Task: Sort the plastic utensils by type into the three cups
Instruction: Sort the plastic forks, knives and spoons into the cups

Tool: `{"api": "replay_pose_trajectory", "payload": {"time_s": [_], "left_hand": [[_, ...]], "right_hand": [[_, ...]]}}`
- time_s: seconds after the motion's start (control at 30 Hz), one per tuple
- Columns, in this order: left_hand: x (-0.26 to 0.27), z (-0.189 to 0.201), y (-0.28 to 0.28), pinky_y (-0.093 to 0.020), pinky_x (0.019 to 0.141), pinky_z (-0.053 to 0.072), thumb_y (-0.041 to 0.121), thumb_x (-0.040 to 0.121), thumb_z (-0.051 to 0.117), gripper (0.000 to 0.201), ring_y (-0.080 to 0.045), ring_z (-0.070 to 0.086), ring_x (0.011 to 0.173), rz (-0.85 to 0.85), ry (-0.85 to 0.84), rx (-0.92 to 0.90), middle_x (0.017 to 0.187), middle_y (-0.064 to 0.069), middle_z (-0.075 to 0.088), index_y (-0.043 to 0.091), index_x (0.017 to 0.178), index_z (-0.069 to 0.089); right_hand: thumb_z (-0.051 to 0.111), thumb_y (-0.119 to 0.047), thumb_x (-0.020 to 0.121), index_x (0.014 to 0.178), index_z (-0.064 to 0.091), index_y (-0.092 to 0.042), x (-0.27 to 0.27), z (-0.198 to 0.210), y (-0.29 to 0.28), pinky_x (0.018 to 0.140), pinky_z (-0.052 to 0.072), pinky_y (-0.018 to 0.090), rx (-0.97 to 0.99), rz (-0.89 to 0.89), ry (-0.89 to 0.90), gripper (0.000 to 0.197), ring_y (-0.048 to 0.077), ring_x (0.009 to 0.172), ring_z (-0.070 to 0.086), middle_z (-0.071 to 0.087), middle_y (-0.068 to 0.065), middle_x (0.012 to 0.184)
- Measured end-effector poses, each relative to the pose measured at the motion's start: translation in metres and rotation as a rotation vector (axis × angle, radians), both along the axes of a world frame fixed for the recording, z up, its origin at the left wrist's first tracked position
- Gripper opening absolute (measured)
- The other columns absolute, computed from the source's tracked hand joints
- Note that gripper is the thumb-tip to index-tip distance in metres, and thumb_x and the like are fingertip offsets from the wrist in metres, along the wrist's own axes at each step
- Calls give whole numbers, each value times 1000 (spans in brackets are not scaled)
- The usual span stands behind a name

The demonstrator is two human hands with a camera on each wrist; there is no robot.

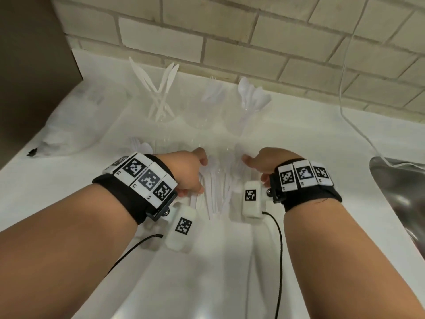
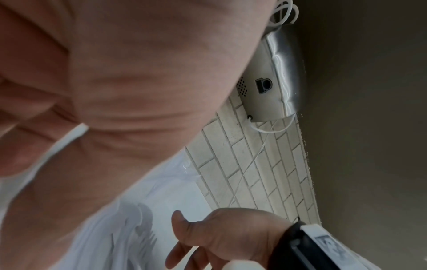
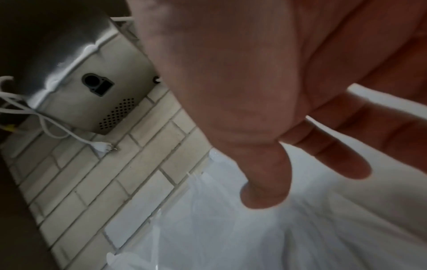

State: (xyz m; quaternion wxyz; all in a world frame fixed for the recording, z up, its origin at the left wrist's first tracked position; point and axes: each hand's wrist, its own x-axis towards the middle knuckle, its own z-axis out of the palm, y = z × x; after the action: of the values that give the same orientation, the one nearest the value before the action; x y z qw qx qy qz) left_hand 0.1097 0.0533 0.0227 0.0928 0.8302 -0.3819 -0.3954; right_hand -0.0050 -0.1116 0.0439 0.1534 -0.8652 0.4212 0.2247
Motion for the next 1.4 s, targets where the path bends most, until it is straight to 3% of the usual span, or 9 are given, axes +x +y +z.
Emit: {"api": "replay_pose_trajectory", "payload": {"time_s": [0.17, 0.3, 0.4, 0.5, 0.77, 0.93, 1.03, 1.1, 1.4], "left_hand": [[-1, -7, -10, -36, 63, 54, 2, 87, 47, 42, -28, 60, 62, 122, 106, -58, 81, -16, 67, 30, 119, 45], [4, -7, -14, -43, 82, 58, -8, 90, 35, 45, -33, 70, 83, 209, 227, -90, 82, -16, 67, 20, 122, 50], [9, -7, -17, -40, 72, 58, -11, 92, 39, 41, -30, 71, 71, 242, 325, -96, 58, -10, 69, 11, 126, 46], [3, 0, -19, -33, 59, 58, -6, 95, 37, 33, -30, 65, 74, 340, 407, -133, 84, -24, 64, 7, 124, 47], [-4, -6, -22, -38, 90, 55, -4, 94, 44, 30, -36, 63, 110, 375, 436, -239, 121, -26, 61, -6, 123, 52], [0, -11, -21, -47, 96, 51, -6, 92, 45, 33, -39, 60, 114, 388, 464, -277, 124, -28, 58, -7, 125, 50], [0, -9, -20, -48, 94, 51, -10, 88, 42, 29, -43, 64, 100, 352, 475, -263, 101, -32, 63, -8, 114, 56], [1, -9, -19, -44, 80, 49, -11, 85, 39, 27, -39, 61, 79, 333, 449, -254, 84, -29, 59, -7, 101, 60], [-1, -8, -12, -27, 62, 37, -14, 88, 29, 37, -21, 40, 71, 437, 594, -319, 93, -18, 44, 6, 97, 59]], "right_hand": [[21, -48, 102, 77, 48, -8, 6, -10, 21, 101, 41, 38, 65, -52, -60, 55, 27, 109, 58, 53, 13, 103], [34, -55, 97, 115, 55, -5, 14, -14, 28, 96, 47, 38, 113, -21, -76, 57, 28, 105, 61, 64, 12, 109], [53, -68, 82, 101, 60, -8, 20, -12, 32, 83, 53, 35, 149, 28, -26, 63, 24, 95, 67, 69, 8, 100], [67, -70, 70, 78, 57, -13, 28, -11, 39, 73, 54, 31, 178, 55, -7, 58, 21, 78, 67, 67, 3, 80], [84, -30, 66, 68, 57, -14, 47, -18, 57, 60, 47, 24, 103, 120, -6, 31, 13, 60, 56, 60, 0, 71], [79, -21, 72, 110, 64, -8, 48, -23, 64, 78, 51, 29, 61, 150, -38, 43, 22, 95, 64, 65, 7, 103], [77, -16, 74, 125, 56, -7, 50, -28, 66, 81, 50, 30, 57, 105, -68, 56, 24, 106, 62, 63, 10, 114], [73, -12, 78, 134, 47, -8, 51, -32, 66, 77, 48, 29, 48, 88, -82, 62, 25, 107, 61, 61, 11, 106], [61, -14, 88, 129, 52, -8, 59, -39, 62, 85, 45, 31, -34, 181, -62, 42, 28, 113, 59, 61, 12, 121]]}}
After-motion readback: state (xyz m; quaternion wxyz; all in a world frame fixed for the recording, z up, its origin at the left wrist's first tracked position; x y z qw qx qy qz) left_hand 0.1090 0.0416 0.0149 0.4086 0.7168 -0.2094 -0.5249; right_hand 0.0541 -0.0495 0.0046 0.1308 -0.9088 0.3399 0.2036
